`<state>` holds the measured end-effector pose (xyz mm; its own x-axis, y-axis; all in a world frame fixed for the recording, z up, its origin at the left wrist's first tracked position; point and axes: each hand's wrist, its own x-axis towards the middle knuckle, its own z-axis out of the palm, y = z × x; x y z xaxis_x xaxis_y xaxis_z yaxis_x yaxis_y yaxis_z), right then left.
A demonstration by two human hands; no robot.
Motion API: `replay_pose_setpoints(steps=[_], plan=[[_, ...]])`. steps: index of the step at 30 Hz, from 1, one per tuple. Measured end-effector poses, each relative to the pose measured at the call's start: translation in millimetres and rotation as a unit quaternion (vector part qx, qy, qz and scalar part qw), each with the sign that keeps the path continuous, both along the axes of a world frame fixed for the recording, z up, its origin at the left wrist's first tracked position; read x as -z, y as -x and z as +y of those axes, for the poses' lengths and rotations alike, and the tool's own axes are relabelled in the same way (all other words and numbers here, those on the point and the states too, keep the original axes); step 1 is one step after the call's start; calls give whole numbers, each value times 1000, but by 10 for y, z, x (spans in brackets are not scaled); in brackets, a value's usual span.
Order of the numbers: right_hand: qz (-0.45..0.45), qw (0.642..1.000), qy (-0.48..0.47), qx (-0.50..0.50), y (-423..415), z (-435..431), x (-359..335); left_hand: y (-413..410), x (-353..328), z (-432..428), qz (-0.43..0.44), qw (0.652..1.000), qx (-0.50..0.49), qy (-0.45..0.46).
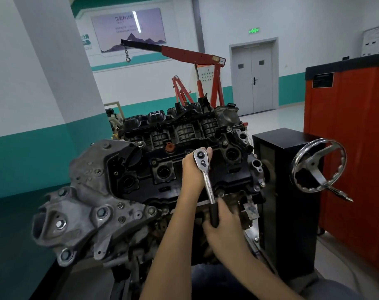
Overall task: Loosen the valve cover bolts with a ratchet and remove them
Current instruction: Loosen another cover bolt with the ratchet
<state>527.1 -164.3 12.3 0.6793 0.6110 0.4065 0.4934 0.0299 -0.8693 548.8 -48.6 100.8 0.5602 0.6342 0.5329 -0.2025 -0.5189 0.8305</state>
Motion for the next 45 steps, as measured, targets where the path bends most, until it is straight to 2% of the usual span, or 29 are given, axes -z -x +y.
replay_pose_setpoints(steps=[3, 6, 9, 11, 12, 14, 15, 17, 19, 22, 24, 25, 27, 30, 32, 33, 35, 37, 39, 42, 43, 45], plan=[[-28, 999, 37, -11, -118, -85, -48, 33, 0, 25, 17, 1000, -1, 3], [-151, 978, 143, -36, -622, -401, -296, 43, -5, 98, 49, 998, 38, -27], [-309, 917, 247, -48, -1235, -618, -838, 7, -69, 123, 88, 994, 38, -57], [-403, 866, 296, -21, -1429, -613, -1144, 3, -85, 103, 78, 995, 26, -61], [-423, 854, 304, -6, -1444, -584, -1187, 6, -81, 92, 65, 996, 18, -53], [-402, 870, 285, 28, -1312, -541, -1036, 10, -62, 74, 35, 999, 2, -24], [-358, 897, 257, 30, -1172, -526, -865, 4, -49, 65, 24, 1000, -8, -15], [-212, 961, 175, -13, -790, -497, -516, -21, -40, 16, 3, 999, -27, -17], [-75, 990, 101, -65, -463, -399, -313, -48, -42, -38, -17, 999, -34, -9], [97, 982, 65, -147, -266, -218, -298, -67, -50, -26, -13, 1000, -28, -1], [153, 967, 85, -185, -363, -188, -385, -56, -54, 19, 12, 999, -25, -17], [148, 964, 109, -190, -477, -210, -447, -47, -55, 42, 26, 999, -24, -31], [79, 961, 187, -186, -800, -298, -648, -27, -61, 83, 48, 997, -12, -53], [-155, 936, 295, -116, -1306, -447, -1188, -19, -79, 114, 77, 994, 11, -80], [-277, 910, 299, -75, -1400, -443, -1486, -11, -86, 109, 74, 993, 10, -87], [-303, 905, 292, -66, -1371, -413, -1529, -8, -79, 112, 59, 996, 6, -70], [-303, 913, 270, -46, -1229, -365, -1412, -9, -55, 116, 15, 1000, -6, -10], [-246, 942, 225, -26, -1035, -348, -1116, -29, -46, 104, -8, 1000, -22, 18], [-163, 968, 186, -32, -789, -338, -798, -59, -34, 49, -17, 999, -42, 1], [-11, 987, 129, -98, -336, -242, -448, -95, -29, -54, -24, 998, -65, -15], [17, 987, 110, -112, -241, -200, -399, -98, -30, -53, -22, 997, -65, -24], [-9, 990, 114, -87, -259, -150, -393, -61, -43, -18, 4, 997, -60, -54]])
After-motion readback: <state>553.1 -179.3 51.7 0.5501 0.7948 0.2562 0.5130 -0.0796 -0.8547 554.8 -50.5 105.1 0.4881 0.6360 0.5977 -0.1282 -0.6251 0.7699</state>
